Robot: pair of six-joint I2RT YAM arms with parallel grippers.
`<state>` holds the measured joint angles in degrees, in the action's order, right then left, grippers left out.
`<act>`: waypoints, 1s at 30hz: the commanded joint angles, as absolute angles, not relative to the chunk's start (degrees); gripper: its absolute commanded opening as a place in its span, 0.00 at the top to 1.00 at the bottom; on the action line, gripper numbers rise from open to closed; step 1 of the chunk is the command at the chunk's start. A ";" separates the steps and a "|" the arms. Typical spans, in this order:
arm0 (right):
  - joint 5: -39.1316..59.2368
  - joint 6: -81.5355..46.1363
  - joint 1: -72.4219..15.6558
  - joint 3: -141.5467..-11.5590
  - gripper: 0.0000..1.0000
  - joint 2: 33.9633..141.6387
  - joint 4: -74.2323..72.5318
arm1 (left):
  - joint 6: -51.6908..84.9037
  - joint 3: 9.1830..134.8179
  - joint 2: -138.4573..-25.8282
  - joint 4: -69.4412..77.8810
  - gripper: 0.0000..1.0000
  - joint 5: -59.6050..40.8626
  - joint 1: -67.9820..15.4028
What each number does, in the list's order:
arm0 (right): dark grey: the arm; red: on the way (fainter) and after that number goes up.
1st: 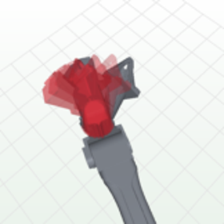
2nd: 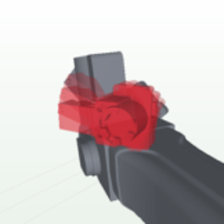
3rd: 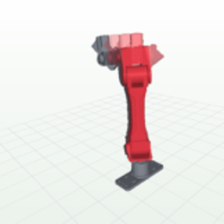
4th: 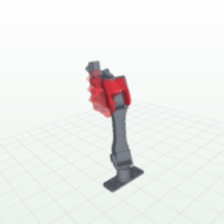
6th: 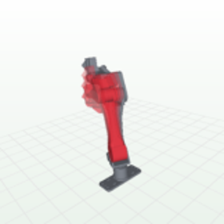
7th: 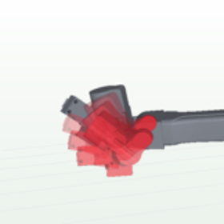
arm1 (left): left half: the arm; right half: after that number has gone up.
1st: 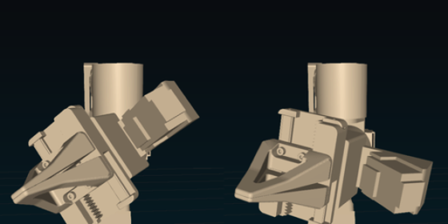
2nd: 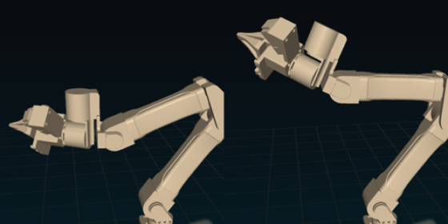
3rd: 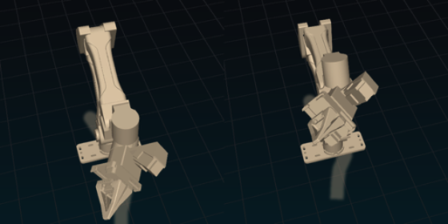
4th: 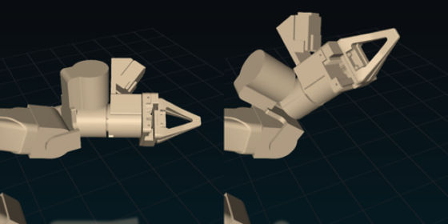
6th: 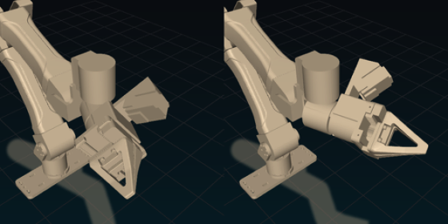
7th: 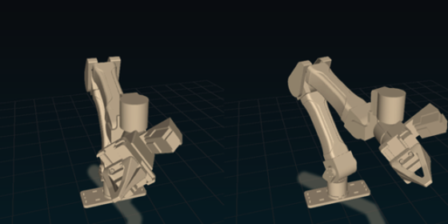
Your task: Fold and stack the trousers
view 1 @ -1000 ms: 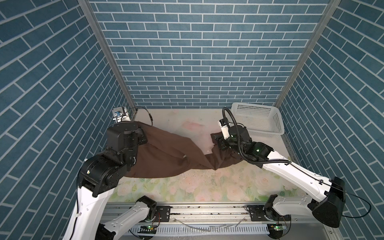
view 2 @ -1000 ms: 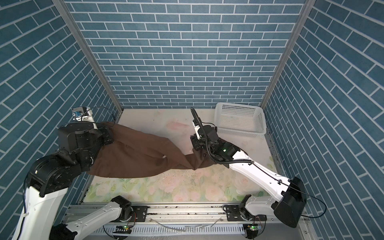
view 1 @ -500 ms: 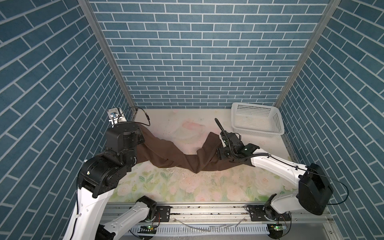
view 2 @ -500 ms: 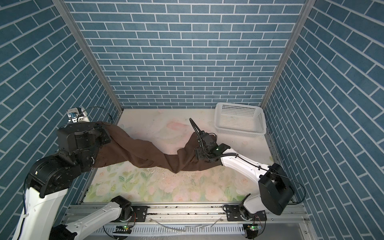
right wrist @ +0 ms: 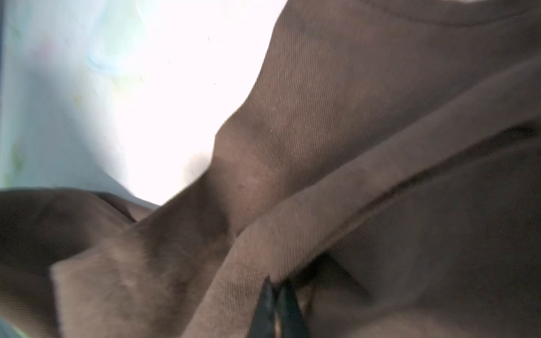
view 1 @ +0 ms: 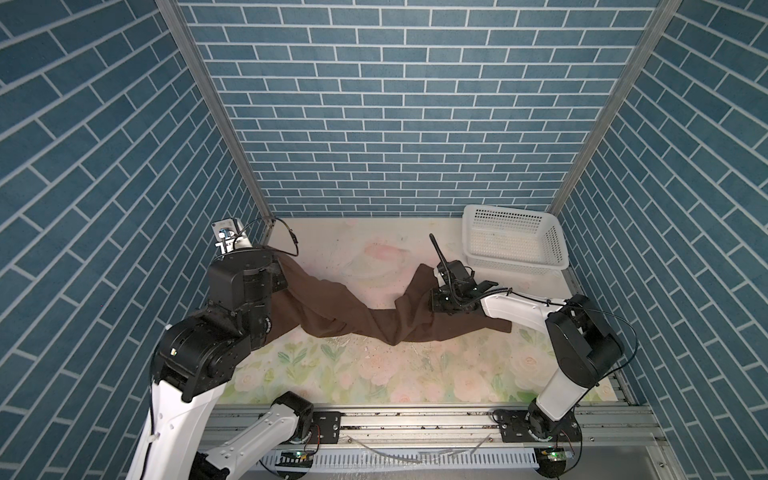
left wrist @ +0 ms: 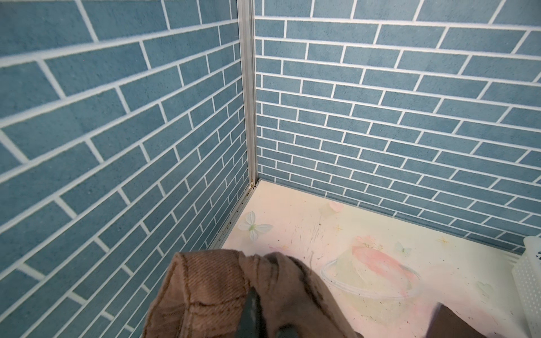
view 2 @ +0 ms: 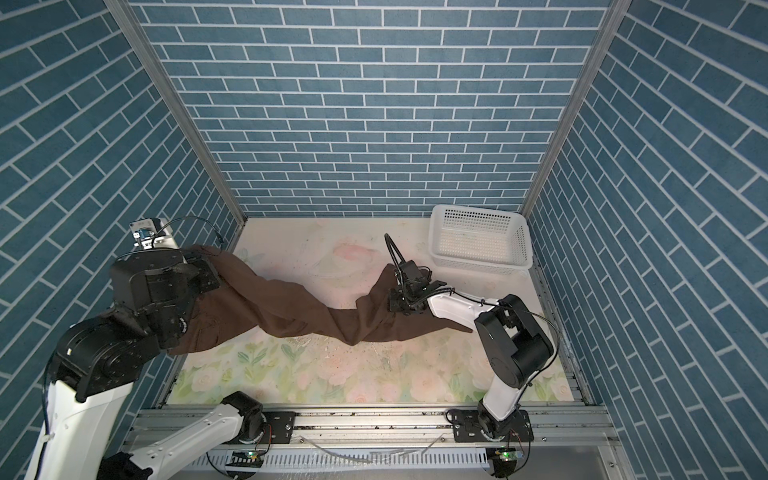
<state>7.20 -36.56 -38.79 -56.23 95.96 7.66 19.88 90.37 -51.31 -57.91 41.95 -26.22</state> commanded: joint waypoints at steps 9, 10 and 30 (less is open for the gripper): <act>-20.59 -42.12 -34.08 -38.52 1.00 60.67 20.28 | 19.16 89.81 -49.53 -56.16 0.93 45.50 -25.94; -23.38 -42.34 -33.94 -38.19 1.00 56.62 23.13 | 19.04 89.81 -49.59 -56.14 0.93 45.58 -26.01; -36.89 -34.33 -32.47 -49.48 0.36 53.08 34.25 | 21.51 92.72 -54.14 -58.80 0.94 49.75 -25.97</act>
<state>-39.48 -36.21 -33.08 -48.07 50.50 34.22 20.53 92.38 -54.08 -59.83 46.96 -26.22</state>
